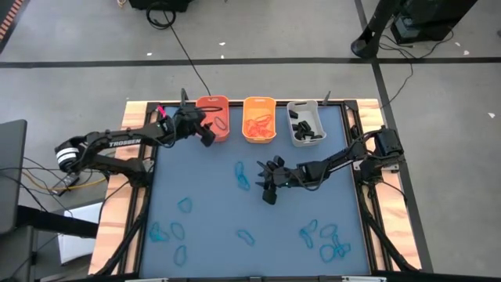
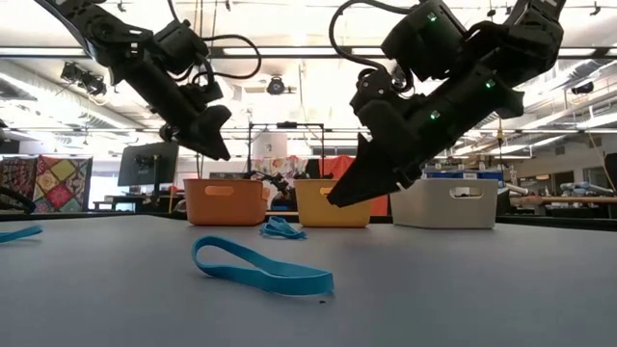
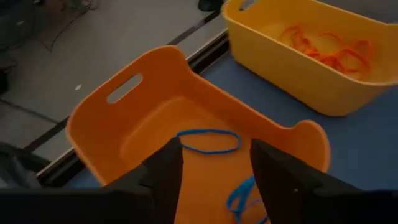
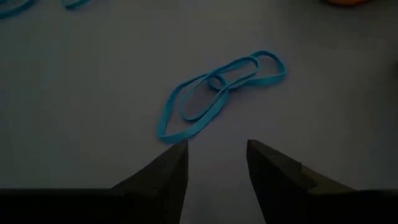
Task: Sort rubber bands into baskets
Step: Put the blue rubber band into the orange bin
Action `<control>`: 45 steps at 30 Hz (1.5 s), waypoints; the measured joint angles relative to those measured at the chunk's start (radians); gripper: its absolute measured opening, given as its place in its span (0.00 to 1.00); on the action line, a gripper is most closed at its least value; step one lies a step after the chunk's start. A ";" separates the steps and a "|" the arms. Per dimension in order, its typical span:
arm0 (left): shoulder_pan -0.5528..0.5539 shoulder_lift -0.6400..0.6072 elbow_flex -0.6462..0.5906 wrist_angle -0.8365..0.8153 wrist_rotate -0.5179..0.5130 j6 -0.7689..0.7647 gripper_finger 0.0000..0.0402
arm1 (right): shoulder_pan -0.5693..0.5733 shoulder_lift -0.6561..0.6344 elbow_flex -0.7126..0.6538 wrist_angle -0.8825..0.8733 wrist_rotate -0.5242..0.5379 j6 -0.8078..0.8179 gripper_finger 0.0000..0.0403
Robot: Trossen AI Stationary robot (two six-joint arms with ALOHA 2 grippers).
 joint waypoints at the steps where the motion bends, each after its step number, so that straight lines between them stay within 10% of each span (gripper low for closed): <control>1: -0.003 -0.009 0.000 -0.008 0.027 0.009 0.48 | 0.003 0.000 0.000 0.003 -0.003 0.000 0.43; 13: -0.329 -0.134 0.000 -0.366 0.316 0.009 0.42 | 0.026 0.000 0.000 0.012 -0.008 -0.001 0.43; 25: -0.762 -0.102 0.000 -0.670 0.273 -0.315 0.42 | 0.020 0.001 0.000 0.037 0.011 0.000 0.42; 45: -0.890 -0.042 -0.137 -0.573 0.248 -0.406 0.42 | 0.028 0.001 0.000 0.054 0.008 -0.001 0.42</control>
